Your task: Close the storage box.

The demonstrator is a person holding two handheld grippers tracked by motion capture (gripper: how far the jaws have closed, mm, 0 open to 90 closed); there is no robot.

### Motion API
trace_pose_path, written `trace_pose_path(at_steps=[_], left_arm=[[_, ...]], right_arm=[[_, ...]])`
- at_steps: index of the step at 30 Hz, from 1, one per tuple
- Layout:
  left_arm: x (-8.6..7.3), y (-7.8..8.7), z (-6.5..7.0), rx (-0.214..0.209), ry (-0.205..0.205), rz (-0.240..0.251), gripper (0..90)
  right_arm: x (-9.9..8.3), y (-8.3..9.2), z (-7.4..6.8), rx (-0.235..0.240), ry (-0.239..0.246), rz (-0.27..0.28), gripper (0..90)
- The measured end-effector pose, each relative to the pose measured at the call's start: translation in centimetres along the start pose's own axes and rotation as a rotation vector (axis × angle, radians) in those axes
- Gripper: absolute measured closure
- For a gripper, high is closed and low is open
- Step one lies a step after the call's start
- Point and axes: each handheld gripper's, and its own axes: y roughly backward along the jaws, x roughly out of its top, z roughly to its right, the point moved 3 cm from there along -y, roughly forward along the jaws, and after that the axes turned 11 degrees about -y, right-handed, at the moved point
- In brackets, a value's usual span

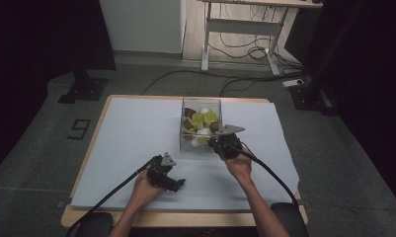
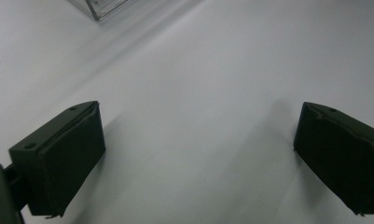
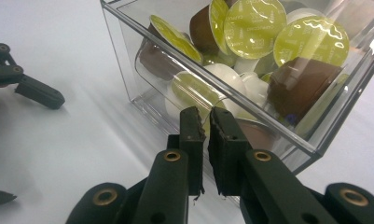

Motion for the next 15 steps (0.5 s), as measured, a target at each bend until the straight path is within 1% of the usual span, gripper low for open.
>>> trace_pose_path(at_steps=[8, 15], left_arm=[[0.0, 0.0, 0.0, 0.001, 0.0, 0.0, 1.9], [0.0, 0.0, 0.0, 0.001, 0.001, 0.0, 1.9]], right_arm=[[0.11, -0.34, 0.14, -0.018, -0.003, 0.012, 82.9], [0.19, -0.53, 0.22, -0.022, -0.006, 0.013, 82.8]])
